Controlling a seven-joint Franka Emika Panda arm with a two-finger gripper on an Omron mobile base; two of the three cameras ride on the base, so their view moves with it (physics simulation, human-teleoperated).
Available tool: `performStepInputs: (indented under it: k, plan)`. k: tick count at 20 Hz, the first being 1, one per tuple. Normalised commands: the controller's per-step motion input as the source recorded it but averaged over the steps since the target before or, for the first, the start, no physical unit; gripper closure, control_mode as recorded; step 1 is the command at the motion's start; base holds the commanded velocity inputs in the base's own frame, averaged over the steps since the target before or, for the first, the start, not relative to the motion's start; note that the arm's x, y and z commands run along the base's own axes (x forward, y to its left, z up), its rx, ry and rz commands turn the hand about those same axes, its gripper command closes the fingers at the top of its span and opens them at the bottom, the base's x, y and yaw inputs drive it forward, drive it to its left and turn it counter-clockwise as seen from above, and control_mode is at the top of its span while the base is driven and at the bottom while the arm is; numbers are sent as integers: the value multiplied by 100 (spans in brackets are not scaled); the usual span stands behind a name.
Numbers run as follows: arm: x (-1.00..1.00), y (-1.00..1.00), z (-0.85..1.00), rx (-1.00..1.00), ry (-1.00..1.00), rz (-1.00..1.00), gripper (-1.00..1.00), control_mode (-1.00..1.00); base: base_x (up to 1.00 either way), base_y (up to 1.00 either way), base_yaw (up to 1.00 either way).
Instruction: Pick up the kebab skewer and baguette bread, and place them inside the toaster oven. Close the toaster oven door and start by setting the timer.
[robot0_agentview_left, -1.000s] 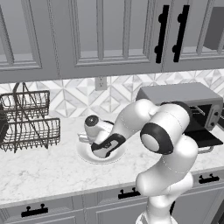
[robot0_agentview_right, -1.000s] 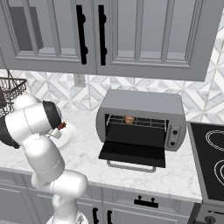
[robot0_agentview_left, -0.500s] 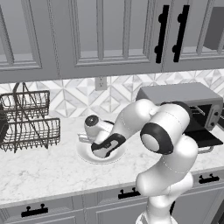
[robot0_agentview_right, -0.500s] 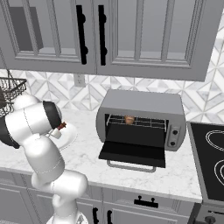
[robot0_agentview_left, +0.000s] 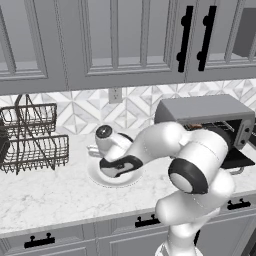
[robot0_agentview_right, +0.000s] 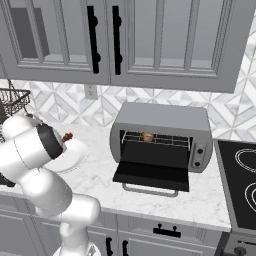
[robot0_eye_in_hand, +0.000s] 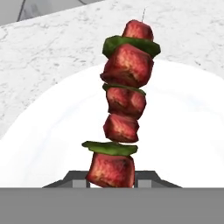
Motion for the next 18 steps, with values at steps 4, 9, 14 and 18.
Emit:
performStepInputs:
  k: [4, 9, 14, 18]
  plan:
    - [-12, 0, 66, 0, 0, 3, 100, -100, 0, 0, 0]
    - [-21, 0, 63, 0, 0, 4, 100, -100, 0, 0, 0]
    - [-18, -10, 53, 0, 0, 9, 100, -100, 0, 0, 0]
    - [-33, -29, 44, 0, 0, 15, 100, -100, 0, 0, 0]
